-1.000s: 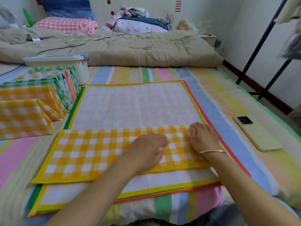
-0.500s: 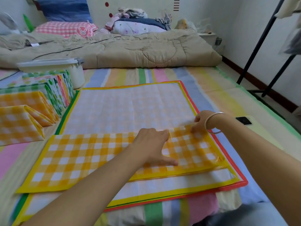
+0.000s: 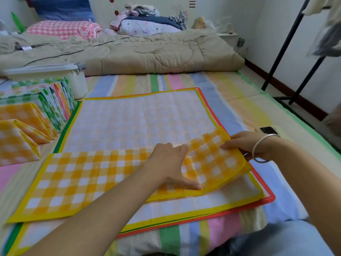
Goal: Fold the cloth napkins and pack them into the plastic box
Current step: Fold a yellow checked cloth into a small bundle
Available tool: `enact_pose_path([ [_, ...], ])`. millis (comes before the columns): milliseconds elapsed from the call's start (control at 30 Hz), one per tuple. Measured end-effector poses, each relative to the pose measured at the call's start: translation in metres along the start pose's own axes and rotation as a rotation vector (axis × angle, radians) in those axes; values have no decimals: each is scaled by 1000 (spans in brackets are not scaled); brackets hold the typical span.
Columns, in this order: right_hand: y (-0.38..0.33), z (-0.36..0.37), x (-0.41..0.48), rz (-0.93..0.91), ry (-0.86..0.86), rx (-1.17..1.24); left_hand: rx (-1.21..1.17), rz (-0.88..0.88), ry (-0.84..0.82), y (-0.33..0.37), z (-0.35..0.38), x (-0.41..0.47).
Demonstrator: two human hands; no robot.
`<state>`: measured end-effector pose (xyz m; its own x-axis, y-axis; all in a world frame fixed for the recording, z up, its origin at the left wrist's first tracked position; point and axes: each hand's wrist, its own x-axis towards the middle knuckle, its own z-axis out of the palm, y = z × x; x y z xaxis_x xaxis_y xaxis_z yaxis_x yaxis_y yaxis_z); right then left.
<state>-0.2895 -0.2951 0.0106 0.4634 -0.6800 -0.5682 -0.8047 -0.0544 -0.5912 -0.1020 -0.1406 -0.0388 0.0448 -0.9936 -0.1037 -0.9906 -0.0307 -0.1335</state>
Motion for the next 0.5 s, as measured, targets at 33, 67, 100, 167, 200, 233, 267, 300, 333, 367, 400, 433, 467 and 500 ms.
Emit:
enact_pose_path([
  [33,-6,2,-6,-28,9,28,3,-8,-8,2,-1,0],
  [67,-13,4,-11,-56,13,55,2,-14,-14,4,-2,-1],
  [100,-21,7,-16,-87,13,75,1,-20,-14,6,-3,-1],
  [167,-38,16,-24,-144,-5,81,-10,-30,11,8,-4,-2],
  [200,-46,21,-26,-167,-18,78,-11,-32,25,8,-4,-2],
  [233,-54,27,-28,-188,-28,70,-18,-32,32,7,-4,-4],
  [267,-61,33,-29,-204,-33,57,-38,-28,36,7,-4,-6],
  [300,-68,39,-29,-216,-33,41,-58,-17,46,6,-5,-9],
  [333,-75,45,-29,-226,-29,26,-73,-2,64,4,-5,-14],
  [367,-81,51,-29,-236,-25,16,-95,6,90,1,-5,-18],
  [400,-86,57,-28,-245,-20,12,-136,-6,107,-4,-4,-23],
  [433,-91,64,-28,-252,-17,9,-230,-43,110,-12,-1,-26],
  [467,-95,70,-27,-258,-17,6,-390,-104,88,-22,2,-29],
  [500,-98,77,-27,-261,-26,2,-607,-163,57,-31,5,-31],
])
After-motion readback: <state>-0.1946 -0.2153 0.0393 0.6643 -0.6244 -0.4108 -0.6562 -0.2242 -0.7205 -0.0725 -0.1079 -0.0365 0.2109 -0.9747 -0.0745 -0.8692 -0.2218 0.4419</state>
